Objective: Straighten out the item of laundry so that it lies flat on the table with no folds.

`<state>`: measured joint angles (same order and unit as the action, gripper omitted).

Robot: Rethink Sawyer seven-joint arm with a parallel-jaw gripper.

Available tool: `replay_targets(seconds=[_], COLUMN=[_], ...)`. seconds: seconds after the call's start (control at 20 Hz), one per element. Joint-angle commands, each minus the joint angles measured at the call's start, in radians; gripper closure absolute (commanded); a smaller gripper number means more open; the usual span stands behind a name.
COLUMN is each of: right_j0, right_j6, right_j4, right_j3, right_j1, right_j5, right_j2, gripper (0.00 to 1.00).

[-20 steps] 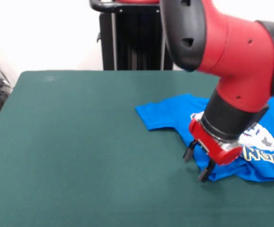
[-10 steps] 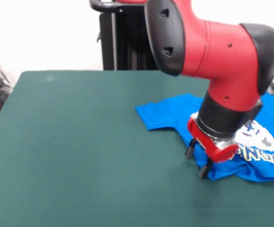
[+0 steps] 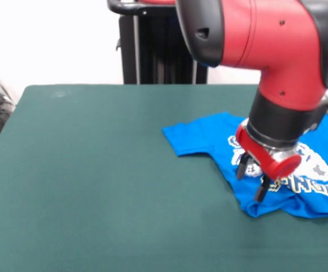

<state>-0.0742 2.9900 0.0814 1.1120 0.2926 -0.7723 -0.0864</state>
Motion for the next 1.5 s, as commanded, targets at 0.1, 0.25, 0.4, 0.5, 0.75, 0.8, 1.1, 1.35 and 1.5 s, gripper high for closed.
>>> replay_targets(seconds=[0.1, 0.25, 0.4, 0.5, 0.75, 0.8, 1.1, 1.35, 1.5], right_j0=[0.011, 0.011, 0.009, -0.004, -0.009, -0.011, -0.036, -0.047, -0.052], right_j6=[-0.098, -0.088, -0.082, -0.063, -0.047, -0.043, -0.004, 0.015, 0.023], right_j4=[-0.034, -0.023, -0.009, 0.008, 0.031, 0.032, 0.063, 0.063, 0.059], right_j3=[0.132, 0.110, 0.109, 0.107, 0.099, 0.098, 0.076, 0.017, -0.002], right_j1=[0.022, -0.002, -0.016, -0.030, -0.073, -0.078, -0.110, -0.170, -0.189], right_j5=[-0.001, 0.010, 0.020, 0.037, 0.079, 0.081, 0.088, 0.103, 0.093], right_j2=[0.156, 0.160, 0.155, 0.137, 0.122, 0.118, 0.058, 0.041, 0.036], gripper=[0.00, 0.00, 0.00, 0.00, 0.00, 0.00, 0.00, 0.00, 0.00])
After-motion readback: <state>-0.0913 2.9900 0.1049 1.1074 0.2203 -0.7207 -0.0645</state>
